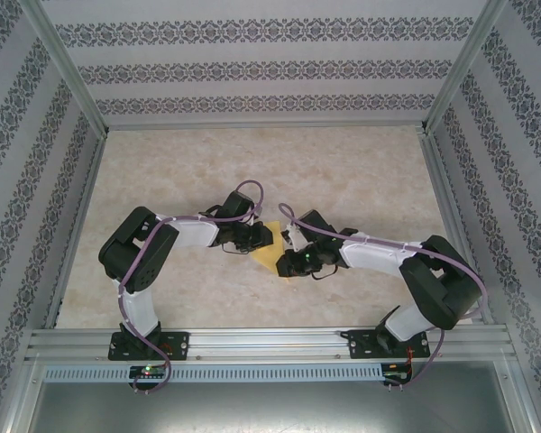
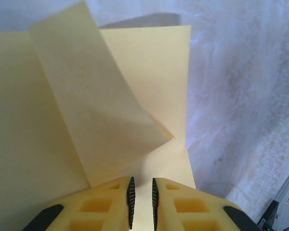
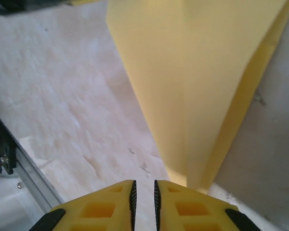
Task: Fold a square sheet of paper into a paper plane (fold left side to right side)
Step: Fourth fold the wing at the center of the table.
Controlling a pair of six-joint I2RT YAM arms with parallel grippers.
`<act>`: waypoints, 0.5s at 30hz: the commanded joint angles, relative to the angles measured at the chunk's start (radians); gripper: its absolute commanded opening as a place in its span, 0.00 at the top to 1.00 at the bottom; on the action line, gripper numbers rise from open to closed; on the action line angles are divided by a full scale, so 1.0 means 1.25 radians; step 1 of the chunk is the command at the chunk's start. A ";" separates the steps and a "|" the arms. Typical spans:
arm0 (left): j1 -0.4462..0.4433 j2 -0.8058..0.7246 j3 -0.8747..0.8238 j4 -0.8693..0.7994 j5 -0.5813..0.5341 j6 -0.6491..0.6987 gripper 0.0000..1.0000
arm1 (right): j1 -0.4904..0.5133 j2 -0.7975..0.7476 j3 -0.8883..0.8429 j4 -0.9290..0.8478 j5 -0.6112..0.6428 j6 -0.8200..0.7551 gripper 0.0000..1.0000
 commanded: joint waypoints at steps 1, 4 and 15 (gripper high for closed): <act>-0.012 0.029 -0.019 -0.069 -0.046 0.021 0.78 | 0.007 0.019 0.040 0.011 -0.011 -0.004 0.81; -0.012 0.030 -0.019 -0.068 -0.045 0.020 0.78 | 0.005 0.065 0.051 0.005 0.008 -0.011 0.82; -0.012 0.031 -0.018 -0.072 -0.047 0.022 0.78 | 0.014 0.110 0.028 -0.021 0.036 -0.018 0.82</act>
